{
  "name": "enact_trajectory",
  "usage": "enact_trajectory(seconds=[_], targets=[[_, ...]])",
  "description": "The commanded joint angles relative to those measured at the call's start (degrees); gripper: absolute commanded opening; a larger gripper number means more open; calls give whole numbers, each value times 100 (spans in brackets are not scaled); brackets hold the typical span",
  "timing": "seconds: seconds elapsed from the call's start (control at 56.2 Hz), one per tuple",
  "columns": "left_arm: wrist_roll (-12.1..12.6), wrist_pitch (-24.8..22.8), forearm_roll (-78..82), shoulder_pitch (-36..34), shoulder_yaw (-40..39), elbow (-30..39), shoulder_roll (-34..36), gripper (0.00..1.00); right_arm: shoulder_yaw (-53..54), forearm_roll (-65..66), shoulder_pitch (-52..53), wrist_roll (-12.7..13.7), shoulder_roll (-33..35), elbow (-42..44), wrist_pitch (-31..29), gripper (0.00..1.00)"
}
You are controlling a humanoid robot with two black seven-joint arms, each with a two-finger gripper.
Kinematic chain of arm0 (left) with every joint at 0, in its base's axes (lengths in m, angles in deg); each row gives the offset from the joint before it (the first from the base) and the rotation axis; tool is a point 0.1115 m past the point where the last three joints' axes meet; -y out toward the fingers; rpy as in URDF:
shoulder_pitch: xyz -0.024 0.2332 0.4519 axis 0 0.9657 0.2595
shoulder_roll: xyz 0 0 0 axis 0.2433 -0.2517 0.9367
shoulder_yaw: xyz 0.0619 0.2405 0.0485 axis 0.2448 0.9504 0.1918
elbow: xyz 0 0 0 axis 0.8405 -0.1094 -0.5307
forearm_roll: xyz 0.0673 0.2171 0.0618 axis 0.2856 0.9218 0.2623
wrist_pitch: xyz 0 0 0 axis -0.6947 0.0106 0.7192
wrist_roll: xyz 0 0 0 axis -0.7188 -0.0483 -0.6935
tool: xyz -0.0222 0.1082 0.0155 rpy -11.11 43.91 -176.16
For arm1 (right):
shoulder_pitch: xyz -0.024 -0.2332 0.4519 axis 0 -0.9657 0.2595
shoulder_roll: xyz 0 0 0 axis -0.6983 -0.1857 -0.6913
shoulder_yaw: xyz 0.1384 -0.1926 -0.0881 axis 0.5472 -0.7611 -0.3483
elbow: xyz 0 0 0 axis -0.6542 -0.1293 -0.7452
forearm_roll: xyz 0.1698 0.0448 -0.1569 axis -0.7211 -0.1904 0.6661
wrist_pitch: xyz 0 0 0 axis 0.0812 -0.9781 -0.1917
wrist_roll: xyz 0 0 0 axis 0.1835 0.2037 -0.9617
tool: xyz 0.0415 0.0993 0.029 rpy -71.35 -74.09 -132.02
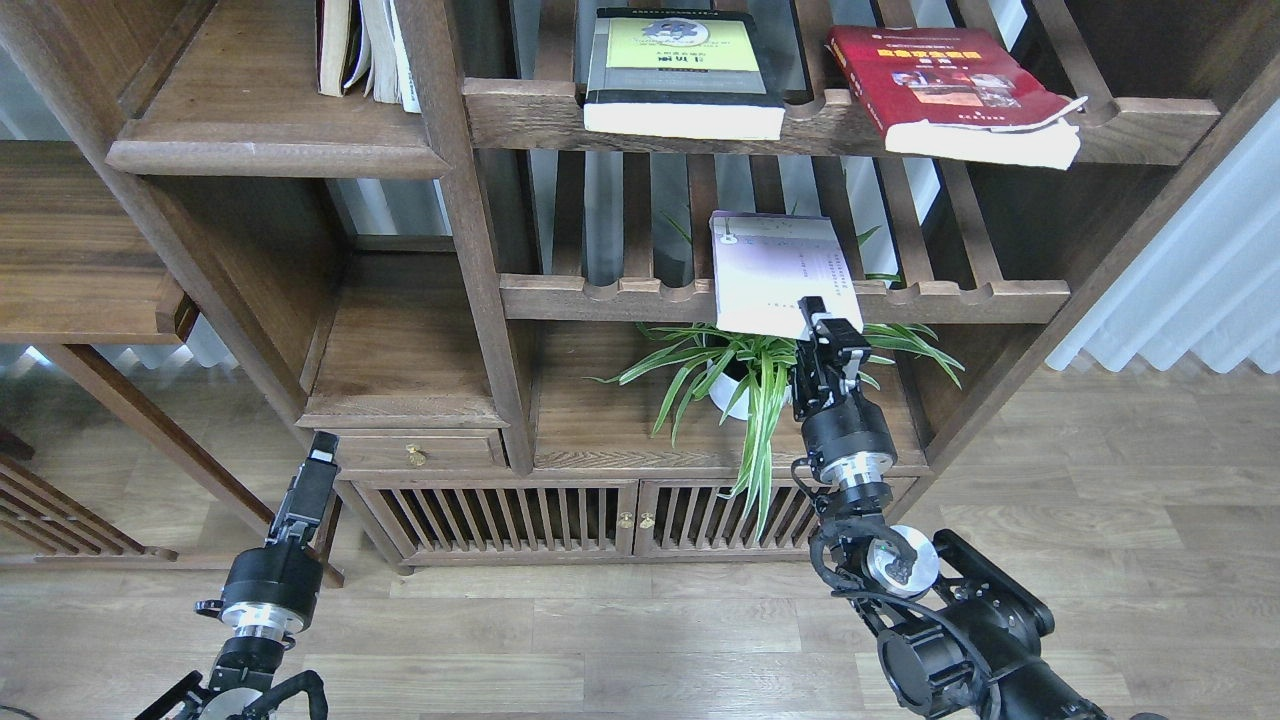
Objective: Organize books on shelf
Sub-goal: 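Pull the white book down off the shelf with the right gripper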
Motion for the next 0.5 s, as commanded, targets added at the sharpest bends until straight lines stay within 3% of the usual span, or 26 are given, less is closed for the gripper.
enact_trajectory(seconds=[0.0, 0.267, 0.481], targets=[[0, 0, 0, -2, -8, 0, 8, 100, -200, -2, -17, 8, -1, 20, 1, 5], [0, 0, -18, 7, -26, 0, 8, 100, -693, 244, -482, 105, -1, -120, 1, 3], [0, 0, -211, 103, 106, 96, 25, 100, -754, 824, -1694, 500, -1, -691, 1, 3]])
